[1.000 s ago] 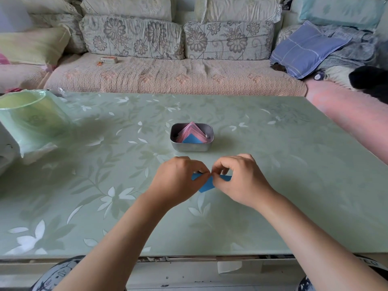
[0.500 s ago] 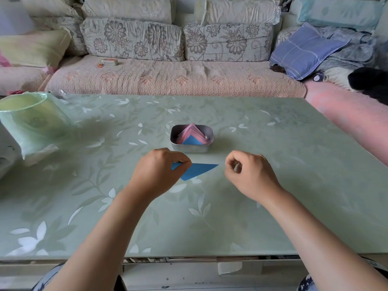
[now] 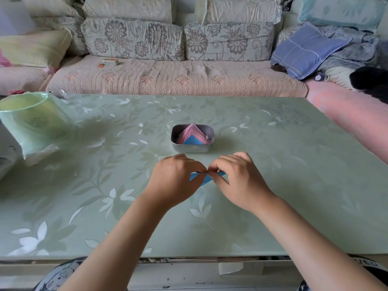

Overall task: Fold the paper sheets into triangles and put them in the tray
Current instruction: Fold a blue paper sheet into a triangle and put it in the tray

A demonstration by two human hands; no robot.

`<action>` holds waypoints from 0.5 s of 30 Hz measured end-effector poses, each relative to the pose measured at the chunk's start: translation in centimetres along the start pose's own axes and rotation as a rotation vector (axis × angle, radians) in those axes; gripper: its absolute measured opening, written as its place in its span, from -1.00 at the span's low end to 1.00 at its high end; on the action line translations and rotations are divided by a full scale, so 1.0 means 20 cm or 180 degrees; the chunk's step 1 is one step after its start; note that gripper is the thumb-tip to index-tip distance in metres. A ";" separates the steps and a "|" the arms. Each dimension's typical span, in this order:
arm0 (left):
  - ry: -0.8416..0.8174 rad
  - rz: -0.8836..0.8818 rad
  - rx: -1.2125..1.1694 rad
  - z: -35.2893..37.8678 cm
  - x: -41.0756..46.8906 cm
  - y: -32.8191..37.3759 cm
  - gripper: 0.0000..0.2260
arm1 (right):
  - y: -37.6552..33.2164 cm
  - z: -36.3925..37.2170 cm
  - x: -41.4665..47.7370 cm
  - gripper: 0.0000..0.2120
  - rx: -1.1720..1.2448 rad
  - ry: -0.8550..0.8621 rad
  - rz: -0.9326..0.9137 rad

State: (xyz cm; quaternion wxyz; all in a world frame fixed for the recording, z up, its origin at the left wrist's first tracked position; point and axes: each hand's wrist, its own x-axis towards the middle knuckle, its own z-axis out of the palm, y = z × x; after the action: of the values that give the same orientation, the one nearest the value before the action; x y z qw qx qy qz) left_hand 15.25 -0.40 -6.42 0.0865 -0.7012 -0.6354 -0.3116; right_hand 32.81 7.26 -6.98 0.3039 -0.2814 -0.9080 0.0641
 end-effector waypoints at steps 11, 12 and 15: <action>-0.0825 -0.0884 0.0102 -0.10 0.02 -0.19 -0.94 | 0.10 -0.04 0.01 -0.88 -0.0127 0.0275 0.0226; -0.0844 -0.0981 0.0164 -0.11 0.02 -0.21 -0.94 | 0.11 -0.04 0.01 -0.87 -0.0114 0.0283 0.0241; -0.0550 -0.1177 0.0306 -0.12 0.01 -0.23 -0.93 | 0.11 -0.04 0.00 -0.88 -0.0069 0.0265 0.0222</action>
State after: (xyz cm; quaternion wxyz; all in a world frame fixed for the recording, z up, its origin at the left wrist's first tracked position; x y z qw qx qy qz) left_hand 10.09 -0.63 -5.78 0.0063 -0.5917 -0.7725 -0.2303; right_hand 34.34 9.05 -6.87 0.3359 -0.3186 -0.8848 0.0530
